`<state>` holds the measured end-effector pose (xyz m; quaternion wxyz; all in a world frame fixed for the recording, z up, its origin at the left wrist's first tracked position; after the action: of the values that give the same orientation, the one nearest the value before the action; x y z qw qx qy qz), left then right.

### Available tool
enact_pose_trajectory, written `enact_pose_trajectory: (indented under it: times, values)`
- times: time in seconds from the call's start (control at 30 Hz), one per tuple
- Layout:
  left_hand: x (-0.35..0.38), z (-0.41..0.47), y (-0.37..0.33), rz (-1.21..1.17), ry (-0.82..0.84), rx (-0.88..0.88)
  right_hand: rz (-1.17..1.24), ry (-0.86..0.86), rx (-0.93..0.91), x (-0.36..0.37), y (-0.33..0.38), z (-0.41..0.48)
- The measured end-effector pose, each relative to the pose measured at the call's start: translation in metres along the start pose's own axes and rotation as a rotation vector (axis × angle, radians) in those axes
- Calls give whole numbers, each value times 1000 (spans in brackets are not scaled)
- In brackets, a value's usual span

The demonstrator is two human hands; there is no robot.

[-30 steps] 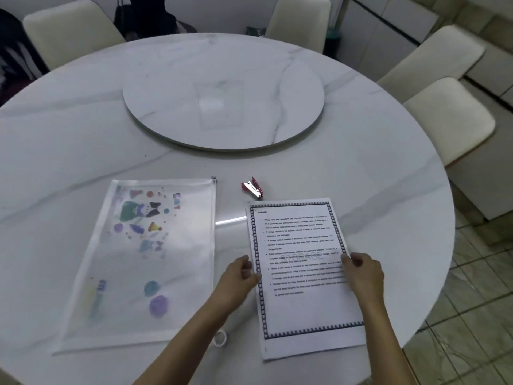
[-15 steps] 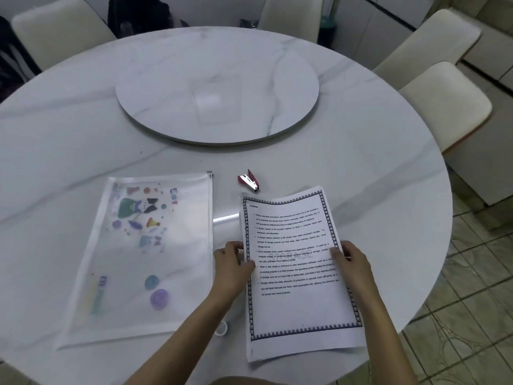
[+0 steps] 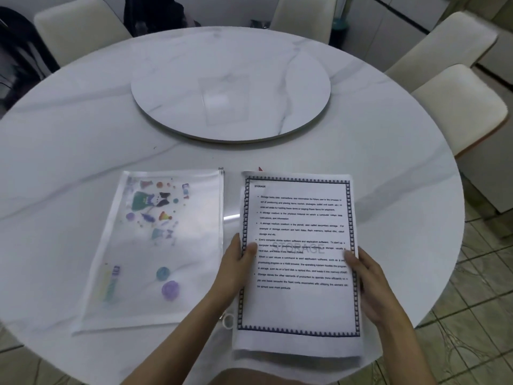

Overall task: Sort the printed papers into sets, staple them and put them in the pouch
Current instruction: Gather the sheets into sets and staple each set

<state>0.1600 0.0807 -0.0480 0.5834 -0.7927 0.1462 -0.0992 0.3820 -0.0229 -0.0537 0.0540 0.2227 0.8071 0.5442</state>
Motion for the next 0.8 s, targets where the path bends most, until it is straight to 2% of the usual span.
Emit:
enact_pose_trajectory:
  times: [0.07, 0.13, 0.33, 0.47, 0.6, 0.67, 0.8]
  values:
    - [-1, 2, -7, 15, 14, 41, 52, 40, 61, 7, -8, -3]
    - [-3, 5, -12, 31, 11, 71, 1, 61, 74, 13, -14, -5]
    - [-13, 15, -24, 146, 0, 110, -63, -52, -61, 16, -12, -3]
    - [-33, 23, -21, 433, -88, 126, -253, -136, -193, 13, 5, -3]
    - [-67, 21, -19, 815, -348, 186, -265, -230, -277, 0, 19, -7]
    - [-73, 19, -15, 913, -408, 161, -236, -287, -305, -9, 23, -11]
    - [-71, 19, -1, 952, -385, 83, -213, -366, -338, -23, 26, -16]
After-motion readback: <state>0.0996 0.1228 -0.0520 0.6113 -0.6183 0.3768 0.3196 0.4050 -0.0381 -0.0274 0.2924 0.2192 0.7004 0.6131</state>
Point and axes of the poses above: each hand's wrist, its own z-axis towards the middle knuckle, its own x-axis out of the palm, y = z × x, the point moved 10 cm from there along z, towards the middle knuckle, and after that the axes turned 5 degrees about -z, right-handed, at the moved point
